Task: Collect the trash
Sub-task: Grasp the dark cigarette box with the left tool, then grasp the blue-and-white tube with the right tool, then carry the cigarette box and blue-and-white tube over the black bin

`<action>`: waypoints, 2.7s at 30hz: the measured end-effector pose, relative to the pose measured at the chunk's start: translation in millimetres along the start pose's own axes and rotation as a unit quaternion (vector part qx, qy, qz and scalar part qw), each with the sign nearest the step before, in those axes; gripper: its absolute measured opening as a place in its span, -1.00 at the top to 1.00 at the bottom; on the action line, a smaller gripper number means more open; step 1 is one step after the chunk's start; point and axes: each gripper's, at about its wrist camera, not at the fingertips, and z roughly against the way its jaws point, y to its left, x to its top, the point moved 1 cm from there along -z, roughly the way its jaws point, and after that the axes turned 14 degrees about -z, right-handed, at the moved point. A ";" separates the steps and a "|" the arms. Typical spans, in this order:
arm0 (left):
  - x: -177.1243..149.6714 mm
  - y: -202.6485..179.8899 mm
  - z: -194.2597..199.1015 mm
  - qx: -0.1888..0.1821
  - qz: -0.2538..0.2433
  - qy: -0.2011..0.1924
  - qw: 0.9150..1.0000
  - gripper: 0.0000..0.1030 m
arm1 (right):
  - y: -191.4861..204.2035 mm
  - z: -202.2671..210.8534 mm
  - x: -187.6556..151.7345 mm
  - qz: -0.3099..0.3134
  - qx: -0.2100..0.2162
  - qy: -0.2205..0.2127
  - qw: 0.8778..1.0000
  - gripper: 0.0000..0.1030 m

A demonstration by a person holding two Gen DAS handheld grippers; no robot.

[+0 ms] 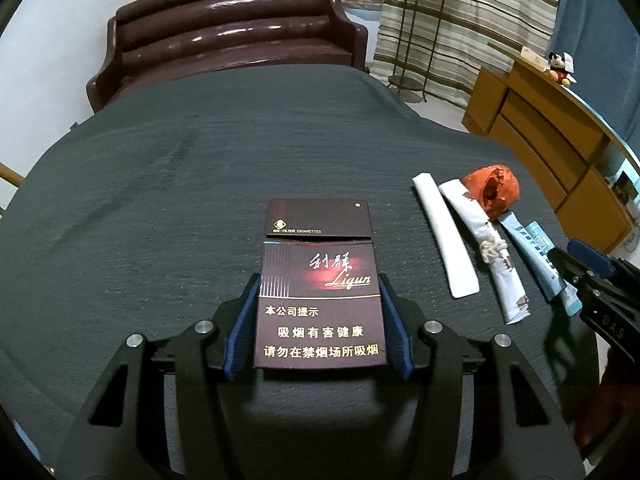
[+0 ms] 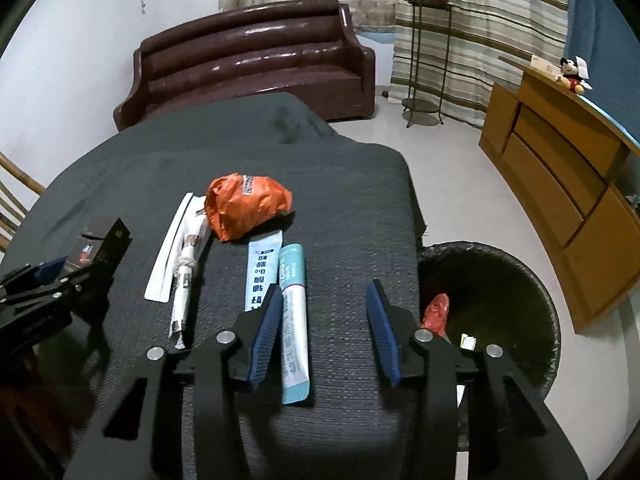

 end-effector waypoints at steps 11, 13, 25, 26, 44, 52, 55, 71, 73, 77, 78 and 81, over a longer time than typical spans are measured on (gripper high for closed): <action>-3.6 9.7 2.1 0.000 0.006 -0.007 1.000 -0.05 | 8.2 -1.3 -5.3 0.012 -0.012 0.007 1.000 0.52; -4.6 10.0 2.3 0.000 0.006 -0.008 1.000 -0.05 | 8.6 -1.3 -5.5 0.013 -0.015 0.006 1.000 0.58; -7.4 6.5 9.3 0.008 0.003 -0.023 1.000 -0.05 | 10.5 8.4 -10.6 0.013 -0.020 -0.015 1.000 0.64; -6.9 5.8 10.2 0.007 0.003 -0.025 1.000 -0.05 | 9.9 9.1 -11.5 0.012 -0.020 -0.016 1.000 0.64; 7.9 -48.2 40.3 -0.019 -0.037 -0.078 0.996 -0.05 | -24.0 38.5 -11.8 -0.025 -0.028 -0.060 0.997 0.64; 21.2 -94.9 44.4 -0.047 -0.072 -0.097 0.992 -0.05 | -64.5 53.1 -6.0 -0.053 -0.049 -0.084 0.994 0.64; 26.6 -110.5 45.4 -0.056 -0.083 -0.104 0.989 -0.05 | -78.6 56.4 -3.8 -0.063 -0.058 -0.091 0.992 0.64; 62.0 -203.0 28.1 -0.093 -0.146 -0.132 0.976 -0.05 | -134.0 62.2 9.3 -0.106 -0.086 -0.119 0.983 0.64; 65.3 -210.1 24.0 -0.094 -0.151 -0.131 0.975 -0.05 | -136.7 60.6 8.8 -0.109 -0.085 -0.119 0.983 0.64; 70.7 -222.0 15.6 -0.095 -0.161 -0.127 0.974 -0.05 | -141.1 55.9 9.6 -0.114 -0.084 -0.117 0.983 0.64; 70.1 -223.5 14.9 -0.095 -0.162 -0.127 0.974 -0.05 | -141.4 54.6 9.3 -0.116 -0.084 -0.117 0.983 0.64; 72.6 -227.8 8.9 -0.096 -0.167 -0.122 0.973 -0.06 | -145.6 52.1 11.4 -0.117 -0.085 -0.117 0.983 0.64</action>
